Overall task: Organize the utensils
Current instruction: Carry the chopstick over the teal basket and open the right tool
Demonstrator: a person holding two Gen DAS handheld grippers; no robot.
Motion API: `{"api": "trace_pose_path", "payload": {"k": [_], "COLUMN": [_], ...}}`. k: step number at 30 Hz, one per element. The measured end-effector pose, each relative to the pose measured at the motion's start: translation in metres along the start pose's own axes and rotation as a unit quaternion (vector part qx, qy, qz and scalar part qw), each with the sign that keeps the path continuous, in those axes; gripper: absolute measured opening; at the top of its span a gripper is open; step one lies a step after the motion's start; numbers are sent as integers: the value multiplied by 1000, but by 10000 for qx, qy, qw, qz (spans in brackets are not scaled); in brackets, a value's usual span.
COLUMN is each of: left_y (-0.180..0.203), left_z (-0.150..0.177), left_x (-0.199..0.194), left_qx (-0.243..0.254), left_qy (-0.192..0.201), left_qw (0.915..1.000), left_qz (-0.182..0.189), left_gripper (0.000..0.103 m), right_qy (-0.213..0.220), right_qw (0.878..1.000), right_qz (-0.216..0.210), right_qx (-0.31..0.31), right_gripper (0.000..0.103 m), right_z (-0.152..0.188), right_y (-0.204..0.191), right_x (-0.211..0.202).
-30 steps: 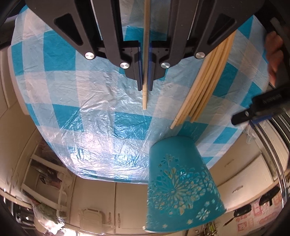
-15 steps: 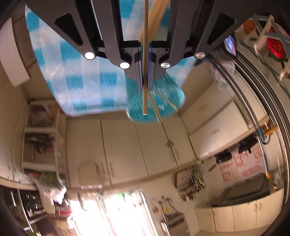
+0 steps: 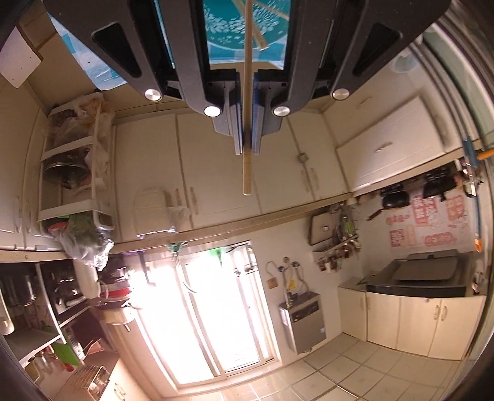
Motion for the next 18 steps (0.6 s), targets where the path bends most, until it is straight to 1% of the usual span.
{"api": "trace_pose_path", "payload": {"k": [4, 8, 14, 16, 18], "left_y": [-1, -1, 0, 0, 0], "left_z": [0, 0, 0, 0, -1], "left_x": [1, 1, 2, 2, 3], "left_qx": [-22, -21, -50, -50, -50], "left_qy": [8, 10, -13, -14, -16], "left_qw": [10000, 10000, 10000, 10000, 10000], "left_qz": [24, 35, 39, 30, 22], "left_gripper": [92, 92, 92, 92, 92], "right_qy": [-115, -276, -805, -970, -1027], "right_qw": [9996, 9990, 9957, 9939, 9935], "right_qz": [232, 315, 298, 281, 282], "right_qx": [-70, -137, -345, -432, -412], "right_gripper": [6, 6, 6, 9, 15], "right_z": [25, 43, 75, 84, 85], "right_y": [11, 16, 16, 16, 18], "right_x": [13, 20, 34, 35, 30]}}
Point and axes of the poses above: each gripper's, at about its wrist camera, not at the fingertips, and x roughly the way its jaws point, y to its right, z to its underside, the point moved 10 cm from there along x, roughly the way its jaws point, and after that the axes turned 10 degrees about x, right-handed, at the moved point
